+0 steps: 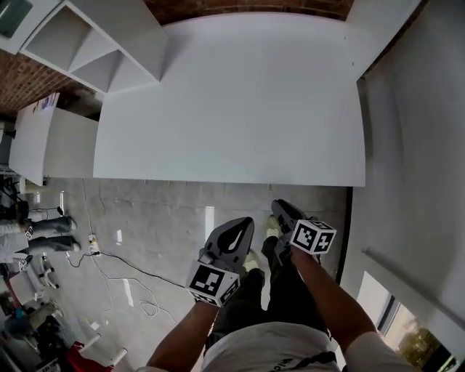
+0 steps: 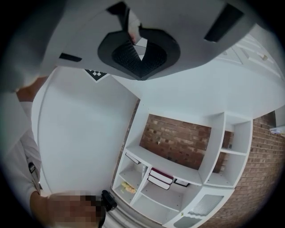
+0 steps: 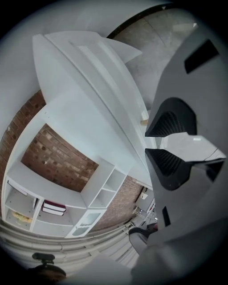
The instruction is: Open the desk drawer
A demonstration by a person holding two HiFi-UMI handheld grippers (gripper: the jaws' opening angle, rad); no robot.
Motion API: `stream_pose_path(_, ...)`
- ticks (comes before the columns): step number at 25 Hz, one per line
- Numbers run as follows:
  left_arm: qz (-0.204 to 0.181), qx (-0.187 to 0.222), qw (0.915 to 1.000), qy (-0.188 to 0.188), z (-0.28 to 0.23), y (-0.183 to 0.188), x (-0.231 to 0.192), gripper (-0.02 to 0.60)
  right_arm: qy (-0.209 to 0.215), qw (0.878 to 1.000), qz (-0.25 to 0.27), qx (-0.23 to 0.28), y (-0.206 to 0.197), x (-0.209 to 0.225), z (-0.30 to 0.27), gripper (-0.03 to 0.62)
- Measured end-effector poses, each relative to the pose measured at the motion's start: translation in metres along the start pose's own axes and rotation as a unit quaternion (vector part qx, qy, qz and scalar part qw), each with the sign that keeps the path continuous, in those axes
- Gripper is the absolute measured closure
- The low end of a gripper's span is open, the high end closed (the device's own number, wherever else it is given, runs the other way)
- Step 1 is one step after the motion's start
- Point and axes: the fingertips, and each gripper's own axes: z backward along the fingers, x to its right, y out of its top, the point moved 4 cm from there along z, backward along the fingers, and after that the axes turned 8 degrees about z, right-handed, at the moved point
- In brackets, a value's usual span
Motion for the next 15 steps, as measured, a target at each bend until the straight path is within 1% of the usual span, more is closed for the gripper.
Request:
stream_pose_path(3,0.011,-0.012,0.9998,0.012,-0.014,-0.007,-0.010,0.569,-0.006,1.000,-0.013,-0.011,-0.005,0.021,-0.017,0.523)
stream_pose_path(6,0.017,-0.019,0.9995,0.018,-0.025,-0.014,-0.021,0.569,-0.009,0.999,-0.025,-0.021,-0.008,0.035,-0.034,0.504)
stream_pose_path(12,0.032,-0.027,0.9987,0.028,-0.041,-0.028,-0.039,0.569,-0.011,0.999,-0.040,-0.035,-0.016,0.055,-0.062,0.479)
stream_pose_path(15,0.030,-0.028,0.9989,0.023,-0.042,-0.030,-0.041,0.569,-0.012,0.998,-0.044,-0.032,-0.017,0.058,-0.068,0.479)
